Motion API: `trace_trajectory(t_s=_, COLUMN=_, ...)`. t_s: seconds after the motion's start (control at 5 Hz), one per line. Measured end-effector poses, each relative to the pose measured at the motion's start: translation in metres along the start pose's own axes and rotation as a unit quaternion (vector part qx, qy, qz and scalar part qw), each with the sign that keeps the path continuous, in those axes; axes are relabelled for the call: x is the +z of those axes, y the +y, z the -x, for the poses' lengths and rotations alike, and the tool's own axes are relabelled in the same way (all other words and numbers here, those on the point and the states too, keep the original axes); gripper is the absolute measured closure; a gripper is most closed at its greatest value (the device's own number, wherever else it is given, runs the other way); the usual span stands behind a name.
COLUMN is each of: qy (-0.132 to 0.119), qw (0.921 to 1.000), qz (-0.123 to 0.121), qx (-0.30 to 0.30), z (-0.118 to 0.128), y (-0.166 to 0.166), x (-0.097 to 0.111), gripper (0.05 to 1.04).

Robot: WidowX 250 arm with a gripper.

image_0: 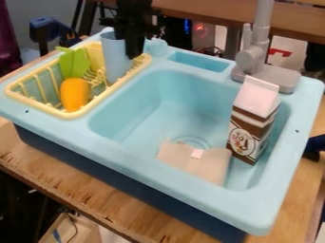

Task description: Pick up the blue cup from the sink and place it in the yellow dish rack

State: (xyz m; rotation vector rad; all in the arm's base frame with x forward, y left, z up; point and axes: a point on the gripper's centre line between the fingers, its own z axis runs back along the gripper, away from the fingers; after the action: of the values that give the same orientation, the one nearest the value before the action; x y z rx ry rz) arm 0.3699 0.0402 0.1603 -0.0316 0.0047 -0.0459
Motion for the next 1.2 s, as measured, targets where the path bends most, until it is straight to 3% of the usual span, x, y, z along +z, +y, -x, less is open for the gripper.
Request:
trace_trajectory(t_s=0.4, qy=0.002, qw=0.9999, qz=-0.004, qx=0.011, z=0.000, y=-0.001, x=0.000, gripper=0.959)
trace_trajectory(t_s=0.6, qy=0.004, qw=0.9999, qz=-0.015, qx=0.003, z=0.001, y=-0.004, x=-0.006, gripper=0.768)
trace_trajectory(t_s=1.0, qy=-0.047, qw=0.9983, qz=-0.026, qx=-0.023, z=0.014, y=-0.016, x=0.017, gripper=0.181)
trace_trajectory(t_s=1.2, qy=-0.068, qw=0.9972, qz=-0.026, qx=-0.017, z=0.028, y=-0.018, x=0.036, gripper=0.072)
